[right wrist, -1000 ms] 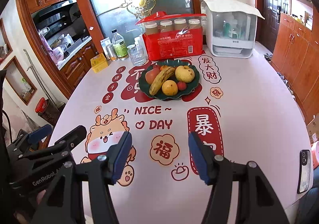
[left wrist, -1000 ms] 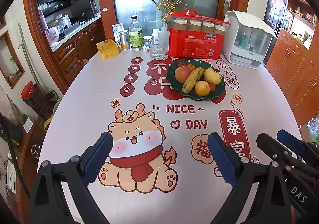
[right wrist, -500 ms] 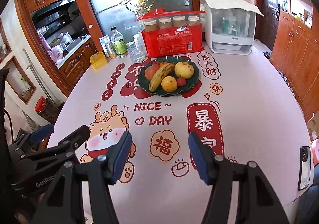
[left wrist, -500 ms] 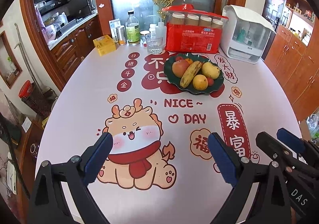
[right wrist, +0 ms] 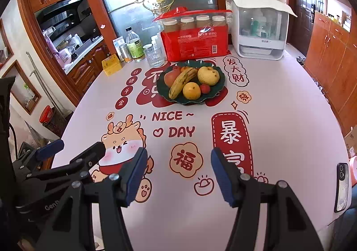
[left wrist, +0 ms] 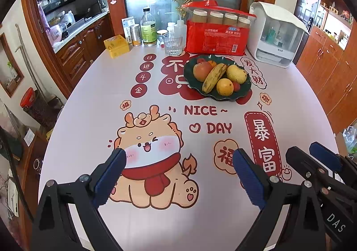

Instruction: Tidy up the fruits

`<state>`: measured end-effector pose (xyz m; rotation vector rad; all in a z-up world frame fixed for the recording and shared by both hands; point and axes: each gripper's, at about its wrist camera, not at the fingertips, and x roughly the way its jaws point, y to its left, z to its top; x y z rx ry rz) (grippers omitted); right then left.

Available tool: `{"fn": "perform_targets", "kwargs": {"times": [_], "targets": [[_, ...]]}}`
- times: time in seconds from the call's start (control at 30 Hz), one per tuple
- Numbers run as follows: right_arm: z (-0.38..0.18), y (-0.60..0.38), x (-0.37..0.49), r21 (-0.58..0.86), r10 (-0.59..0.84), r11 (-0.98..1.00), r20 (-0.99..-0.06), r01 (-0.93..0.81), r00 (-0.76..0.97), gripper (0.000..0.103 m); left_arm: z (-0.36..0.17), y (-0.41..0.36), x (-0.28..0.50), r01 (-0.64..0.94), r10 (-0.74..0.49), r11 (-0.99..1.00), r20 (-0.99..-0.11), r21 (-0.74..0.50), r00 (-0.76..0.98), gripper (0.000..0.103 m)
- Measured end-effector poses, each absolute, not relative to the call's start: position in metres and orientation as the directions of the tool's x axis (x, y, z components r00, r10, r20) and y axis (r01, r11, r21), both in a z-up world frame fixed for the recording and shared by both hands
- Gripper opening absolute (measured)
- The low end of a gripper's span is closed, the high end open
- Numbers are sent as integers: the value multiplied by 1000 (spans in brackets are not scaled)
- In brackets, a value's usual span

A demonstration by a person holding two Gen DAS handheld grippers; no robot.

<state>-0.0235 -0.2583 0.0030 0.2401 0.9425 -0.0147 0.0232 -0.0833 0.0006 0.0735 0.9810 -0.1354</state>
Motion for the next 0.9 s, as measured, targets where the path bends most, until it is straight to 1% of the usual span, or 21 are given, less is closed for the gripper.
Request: {"fn": "perform_targets", "kwargs": {"times": [0.9], "targets": [[3, -258, -25, 201, 95, 973, -801, 117, 591, 60, 0, -82, 22, 149, -83, 989, -832, 0, 548, 95]]}}
